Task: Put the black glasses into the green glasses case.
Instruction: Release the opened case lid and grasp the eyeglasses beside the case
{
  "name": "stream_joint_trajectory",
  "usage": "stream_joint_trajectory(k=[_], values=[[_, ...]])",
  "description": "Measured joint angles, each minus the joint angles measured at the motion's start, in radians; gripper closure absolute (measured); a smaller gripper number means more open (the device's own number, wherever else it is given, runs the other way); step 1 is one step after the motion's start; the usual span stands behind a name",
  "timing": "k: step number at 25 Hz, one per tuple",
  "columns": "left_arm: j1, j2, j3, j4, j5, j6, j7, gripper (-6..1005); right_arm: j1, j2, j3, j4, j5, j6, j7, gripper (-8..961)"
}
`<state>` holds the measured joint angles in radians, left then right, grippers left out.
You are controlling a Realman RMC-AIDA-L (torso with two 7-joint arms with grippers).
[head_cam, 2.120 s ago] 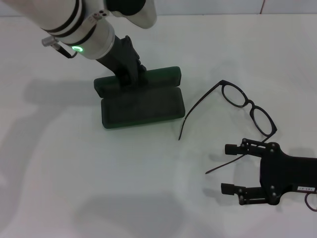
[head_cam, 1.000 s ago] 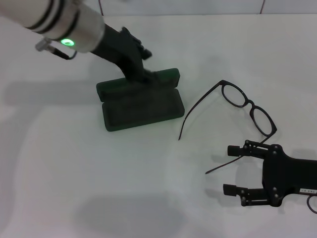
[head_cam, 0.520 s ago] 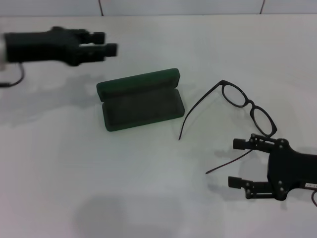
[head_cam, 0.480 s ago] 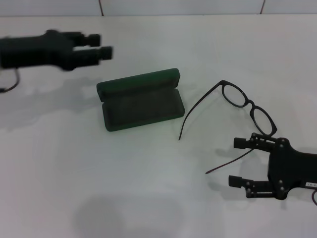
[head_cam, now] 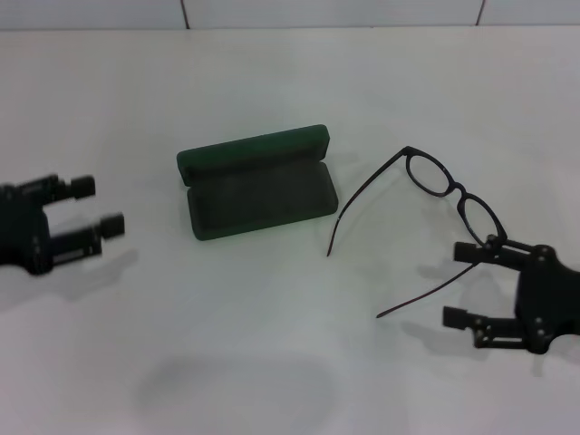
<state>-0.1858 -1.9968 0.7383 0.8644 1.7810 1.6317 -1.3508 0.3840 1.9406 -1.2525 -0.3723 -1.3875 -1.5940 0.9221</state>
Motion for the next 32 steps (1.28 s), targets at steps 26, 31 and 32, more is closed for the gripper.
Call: stream_joint_trajectory(k=[26, 31, 32], values=[[0.064, -0.057, 0.009, -0.042, 0.122, 0.084, 0.205, 124, 0.080, -0.062, 0.151, -0.534, -0.356, 0.164, 0.888, 116], [0.054, -0.060, 0.010, -0.052, 0.130, 0.085, 0.209, 124, 0.239, -0.075, 0.184, -0.625, -0.637, 0.143, 1.242, 118], [0.047, -0.062, 0.010, -0.052, 0.137, 0.085, 0.209, 124, 0.270, -0.078, 0.184, -0.623, -0.674, 0.135, 1.293, 119]])
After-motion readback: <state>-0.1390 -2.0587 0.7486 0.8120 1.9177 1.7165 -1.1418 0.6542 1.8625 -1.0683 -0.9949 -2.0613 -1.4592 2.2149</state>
